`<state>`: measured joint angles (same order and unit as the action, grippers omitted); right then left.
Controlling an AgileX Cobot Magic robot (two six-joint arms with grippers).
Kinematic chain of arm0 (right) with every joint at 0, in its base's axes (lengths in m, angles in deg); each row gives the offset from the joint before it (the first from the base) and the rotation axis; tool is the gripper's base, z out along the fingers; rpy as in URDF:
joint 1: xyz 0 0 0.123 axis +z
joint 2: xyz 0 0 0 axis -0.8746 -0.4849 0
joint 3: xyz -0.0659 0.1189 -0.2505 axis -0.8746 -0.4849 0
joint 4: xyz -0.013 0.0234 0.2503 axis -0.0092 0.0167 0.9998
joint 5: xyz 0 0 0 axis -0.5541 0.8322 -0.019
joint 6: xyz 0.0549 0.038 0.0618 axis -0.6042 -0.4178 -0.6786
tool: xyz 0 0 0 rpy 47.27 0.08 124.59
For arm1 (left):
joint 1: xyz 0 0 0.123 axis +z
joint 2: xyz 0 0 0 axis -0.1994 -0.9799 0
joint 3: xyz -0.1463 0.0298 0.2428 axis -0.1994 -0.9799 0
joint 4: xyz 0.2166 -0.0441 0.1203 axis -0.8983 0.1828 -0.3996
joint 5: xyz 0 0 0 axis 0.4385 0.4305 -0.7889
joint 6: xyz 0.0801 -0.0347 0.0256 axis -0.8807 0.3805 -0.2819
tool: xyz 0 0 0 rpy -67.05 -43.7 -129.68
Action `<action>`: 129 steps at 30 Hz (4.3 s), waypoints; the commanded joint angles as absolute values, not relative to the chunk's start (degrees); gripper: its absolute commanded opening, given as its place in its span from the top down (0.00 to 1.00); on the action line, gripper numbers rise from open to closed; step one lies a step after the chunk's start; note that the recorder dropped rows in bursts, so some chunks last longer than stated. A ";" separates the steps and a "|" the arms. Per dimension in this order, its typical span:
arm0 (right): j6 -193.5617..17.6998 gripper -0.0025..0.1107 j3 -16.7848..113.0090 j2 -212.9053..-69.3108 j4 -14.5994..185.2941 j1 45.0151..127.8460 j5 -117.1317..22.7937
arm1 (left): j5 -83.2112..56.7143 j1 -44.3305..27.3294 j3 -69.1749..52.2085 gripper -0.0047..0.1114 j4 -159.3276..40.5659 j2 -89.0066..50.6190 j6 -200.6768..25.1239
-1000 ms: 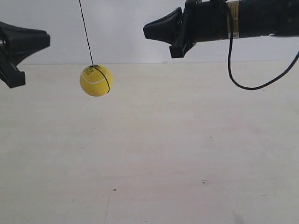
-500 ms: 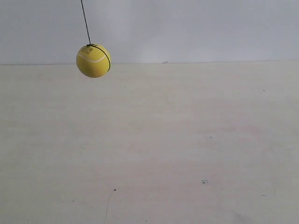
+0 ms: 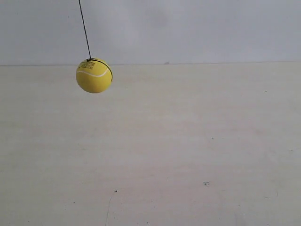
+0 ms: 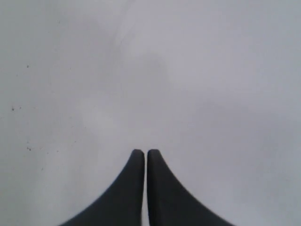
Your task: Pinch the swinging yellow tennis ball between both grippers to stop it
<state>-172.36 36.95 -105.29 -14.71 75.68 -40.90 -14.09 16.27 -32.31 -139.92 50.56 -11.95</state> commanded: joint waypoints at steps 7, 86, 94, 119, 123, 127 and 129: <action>-172.10 0.98 23.58 -80.81 -14.60 75.26 -45.49 | -16.03 16.55 -38.43 0.92 -135.66 50.62 -7.86; -90.86 0.98 -6.55 -69.31 75.57 75.81 -55.67 | -27.00 16.55 -62.24 0.92 -135.66 50.62 -2.72; -89.78 0.98 -16.78 -69.31 75.57 73.11 -47.96 | -27.00 16.55 -62.24 0.92 -135.66 50.62 -2.72; -90.05 0.98 -16.78 -69.31 76.27 67.29 -68.42 | -26.96 16.55 -62.24 0.92 -135.66 50.62 -2.72; -90.05 0.98 -16.78 -69.31 76.42 67.29 -68.42 | -26.96 16.55 -62.24 0.92 -135.66 50.62 -2.72; -90.05 0.98 -16.78 -69.31 76.42 67.29 -68.42 | -26.96 16.55 -62.24 0.92 -135.66 50.62 -2.72; -90.05 0.98 -16.78 -69.31 76.42 67.29 -68.42 | -26.96 16.55 -62.24 0.92 -135.66 50.62 -2.72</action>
<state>-90.57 -16.81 -69.62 76.43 67.68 -68.44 -26.90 16.30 -61.98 -136.00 50.46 -3.33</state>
